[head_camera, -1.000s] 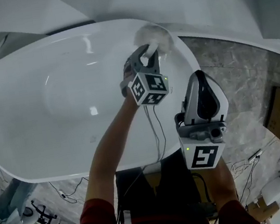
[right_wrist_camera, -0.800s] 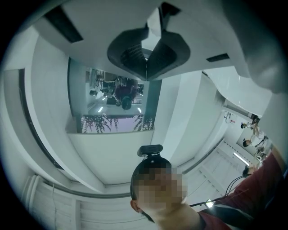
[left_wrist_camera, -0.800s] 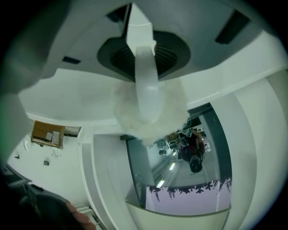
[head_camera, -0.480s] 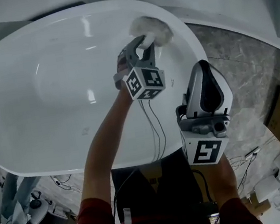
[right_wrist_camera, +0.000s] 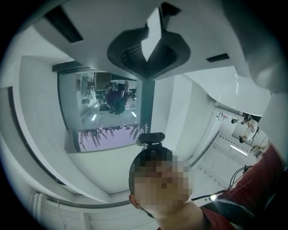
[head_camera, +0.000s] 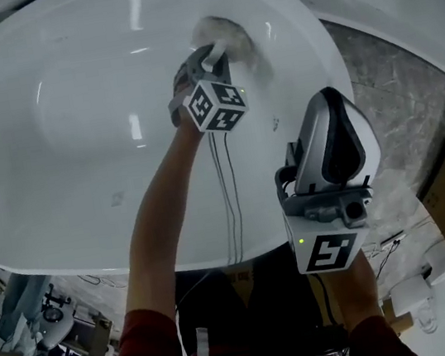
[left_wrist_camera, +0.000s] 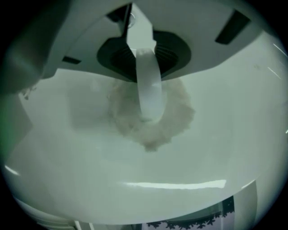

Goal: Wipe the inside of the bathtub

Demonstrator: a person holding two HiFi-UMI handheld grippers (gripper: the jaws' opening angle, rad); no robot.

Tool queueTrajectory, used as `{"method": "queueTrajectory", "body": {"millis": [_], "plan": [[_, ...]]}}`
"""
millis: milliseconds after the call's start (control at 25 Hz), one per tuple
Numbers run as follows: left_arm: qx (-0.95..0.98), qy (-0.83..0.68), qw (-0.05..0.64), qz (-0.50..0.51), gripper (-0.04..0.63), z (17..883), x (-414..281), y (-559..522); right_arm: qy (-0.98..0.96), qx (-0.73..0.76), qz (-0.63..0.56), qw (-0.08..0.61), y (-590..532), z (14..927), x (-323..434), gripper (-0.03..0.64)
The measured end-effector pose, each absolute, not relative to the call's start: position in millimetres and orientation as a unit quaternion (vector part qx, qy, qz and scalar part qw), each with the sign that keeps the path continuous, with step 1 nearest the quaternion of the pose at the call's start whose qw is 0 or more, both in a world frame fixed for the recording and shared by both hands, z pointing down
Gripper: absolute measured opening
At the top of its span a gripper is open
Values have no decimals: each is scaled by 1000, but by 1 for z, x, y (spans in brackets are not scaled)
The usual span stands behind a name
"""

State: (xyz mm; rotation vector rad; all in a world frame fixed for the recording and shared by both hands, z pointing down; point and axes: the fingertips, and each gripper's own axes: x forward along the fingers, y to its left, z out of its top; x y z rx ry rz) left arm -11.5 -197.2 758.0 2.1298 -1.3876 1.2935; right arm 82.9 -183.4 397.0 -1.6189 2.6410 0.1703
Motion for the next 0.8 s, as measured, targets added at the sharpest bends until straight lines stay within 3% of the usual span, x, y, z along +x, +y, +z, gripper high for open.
{"method": "queueTrajectory", "body": {"millis": [480, 800], "plan": [[686, -428, 208, 550, 93, 858, -40, -175, 862, -506, 39, 8, -186, 427, 71, 12], [680, -417, 211, 566, 94, 870, -44, -172, 857, -513, 35, -4, -186, 434, 74, 12]]}}
